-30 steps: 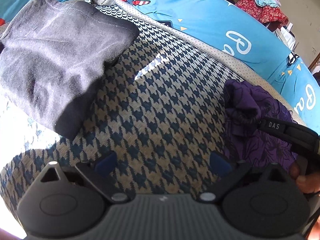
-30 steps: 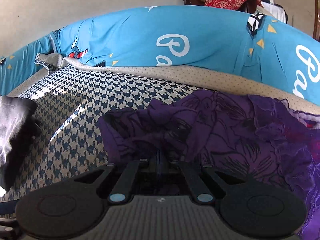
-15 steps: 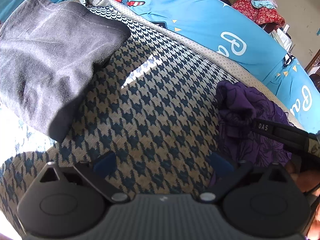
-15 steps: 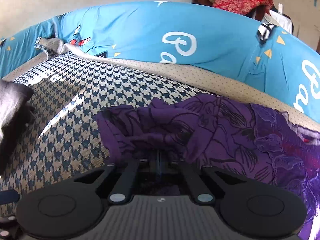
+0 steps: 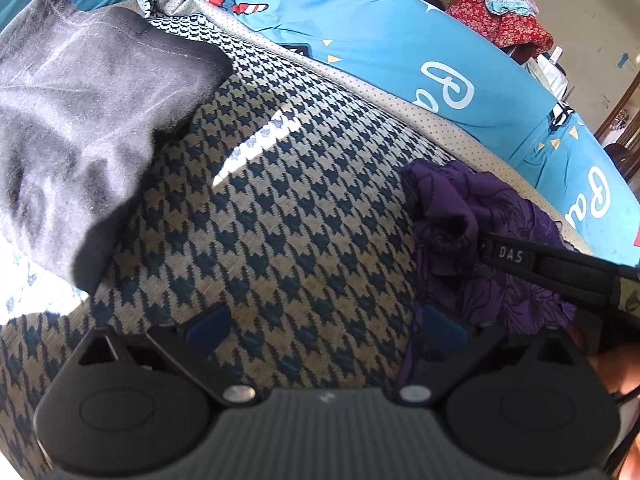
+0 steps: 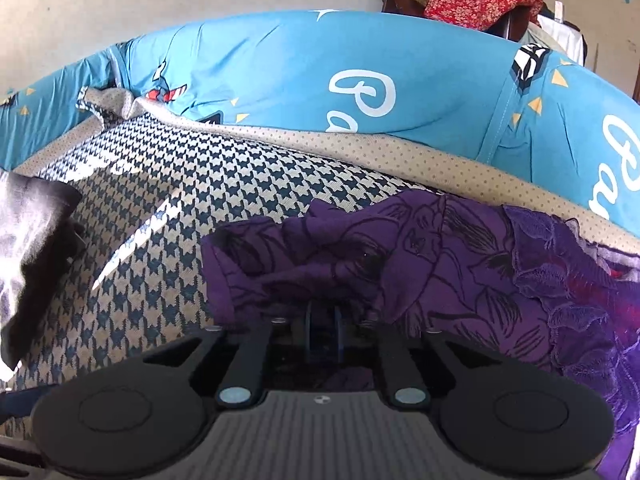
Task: Fold clothes
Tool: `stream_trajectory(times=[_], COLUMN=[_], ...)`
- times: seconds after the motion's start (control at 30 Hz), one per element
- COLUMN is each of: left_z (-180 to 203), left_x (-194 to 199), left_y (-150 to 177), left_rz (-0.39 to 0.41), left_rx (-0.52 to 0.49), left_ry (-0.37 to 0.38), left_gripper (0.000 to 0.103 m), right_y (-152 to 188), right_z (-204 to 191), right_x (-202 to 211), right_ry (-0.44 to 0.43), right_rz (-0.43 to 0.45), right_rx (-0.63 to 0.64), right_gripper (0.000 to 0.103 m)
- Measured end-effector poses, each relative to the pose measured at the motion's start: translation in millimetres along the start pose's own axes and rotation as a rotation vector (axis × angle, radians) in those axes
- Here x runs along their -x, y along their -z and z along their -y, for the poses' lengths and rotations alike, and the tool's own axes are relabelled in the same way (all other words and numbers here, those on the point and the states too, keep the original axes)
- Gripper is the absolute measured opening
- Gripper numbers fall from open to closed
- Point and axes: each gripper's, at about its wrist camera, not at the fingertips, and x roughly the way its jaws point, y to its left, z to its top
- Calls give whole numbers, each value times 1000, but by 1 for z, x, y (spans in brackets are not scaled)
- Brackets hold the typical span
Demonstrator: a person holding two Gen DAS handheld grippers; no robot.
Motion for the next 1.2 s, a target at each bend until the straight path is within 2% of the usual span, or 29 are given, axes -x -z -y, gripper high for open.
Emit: stream_trajectory(times=[0.13,0.23,0.33,0.63,0.8,0.87,0.97,1.1,1.2], left_z=[12,13,11,4,0,-2,-3,-2,-2], left_x=[-4,-4,-3,0,2,2,3,3,2], left_y=[5,6,6,7,6,5,4,4,5], left_rz=[-2,-4,-8,-19,-24,-26,-27,-26,-25], left_rx=[-65,-65,-49,-26,-4,1,10,-2,-8], left_ry=[-9,1,6,23,24,20,15,-8,-18], left_gripper=[102,102,102,102,102,102,102,102,102], right_y=[-5,-11,-18,-41,-48,-46,-39,-33,-30], right_z=[-7,-14,-26,-69,-82,-86,-86,-76,-76], right_x=[7,15,22,29,3,-11,-28,-41,-44], right_ry=[-1,-9,-24,-171,-256,-236,-148,-137,-149], right_rz=[0,16,25,72,-7,-58,-95,-138,-154], right_rx=[88,167,260,423,429,446,468,445,449], right_gripper=[17,25,26,27,27,27,30,33,40])
